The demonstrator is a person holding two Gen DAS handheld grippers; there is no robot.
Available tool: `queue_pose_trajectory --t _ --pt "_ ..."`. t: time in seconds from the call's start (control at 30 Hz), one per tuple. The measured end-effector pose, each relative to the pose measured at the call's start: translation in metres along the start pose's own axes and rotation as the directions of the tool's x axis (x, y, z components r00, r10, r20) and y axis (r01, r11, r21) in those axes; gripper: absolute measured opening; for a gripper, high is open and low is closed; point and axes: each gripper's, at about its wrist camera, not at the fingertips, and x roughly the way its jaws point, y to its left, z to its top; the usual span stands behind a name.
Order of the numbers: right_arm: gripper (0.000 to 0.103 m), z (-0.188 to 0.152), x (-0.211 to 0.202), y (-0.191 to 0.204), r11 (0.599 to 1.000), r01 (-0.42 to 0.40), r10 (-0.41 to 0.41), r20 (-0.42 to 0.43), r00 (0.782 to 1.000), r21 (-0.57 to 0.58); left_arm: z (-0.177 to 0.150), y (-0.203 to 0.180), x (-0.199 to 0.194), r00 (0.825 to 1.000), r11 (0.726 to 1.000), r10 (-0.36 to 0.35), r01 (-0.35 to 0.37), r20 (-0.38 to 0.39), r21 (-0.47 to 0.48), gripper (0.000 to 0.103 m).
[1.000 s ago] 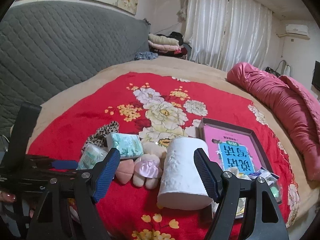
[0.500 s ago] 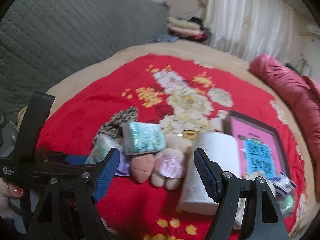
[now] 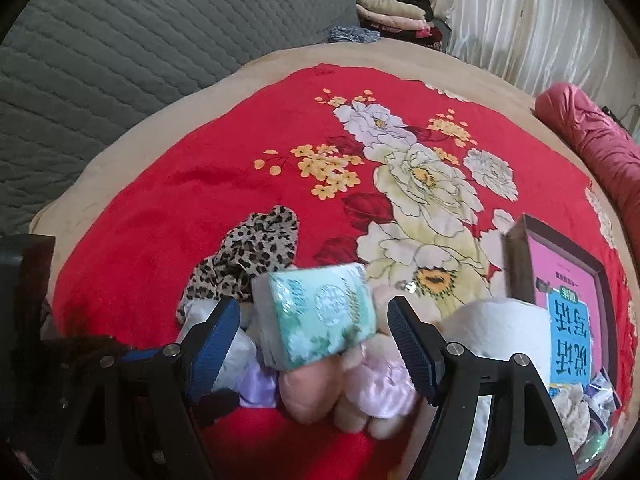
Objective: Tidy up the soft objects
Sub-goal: 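Grasp the white-green Flower wipes pack with left tool while right tool grasps the green tissue packet, then carry the wipes pack and tissue packet over the pink tray with both tools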
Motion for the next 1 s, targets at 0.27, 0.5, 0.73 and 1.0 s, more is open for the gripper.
queue_pose_trajectory --t 0.27,0.5,0.73,1.0 --pt "0.076 0.000 0.029 0.003 0.998 0.068 -0.067 -0.047 0.997 0.012 0.000 0.001 0.000 1.000 1.000 -0.005 0.005 0.002 0.002 0.061" --pt "0.035 -0.005 0.019 -0.006 0.999 0.019 -0.019 0.014 1.000 0.049 -0.001 0.005 -0.002 1.000 0.999 -0.030 0.030 0.003 -0.011 0.056" --pt "0.029 -0.009 -0.006 -0.016 0.995 -0.015 0.007 0.090 0.996 0.094 -0.001 0.005 -0.011 0.998 0.999 -0.053 0.053 0.027 -0.003 0.054" --pt "0.028 -0.017 -0.044 -0.023 0.992 -0.055 0.032 0.191 0.981 0.115 -0.004 -0.015 -0.037 0.990 0.996 -0.055 0.046 0.128 0.079 0.054"
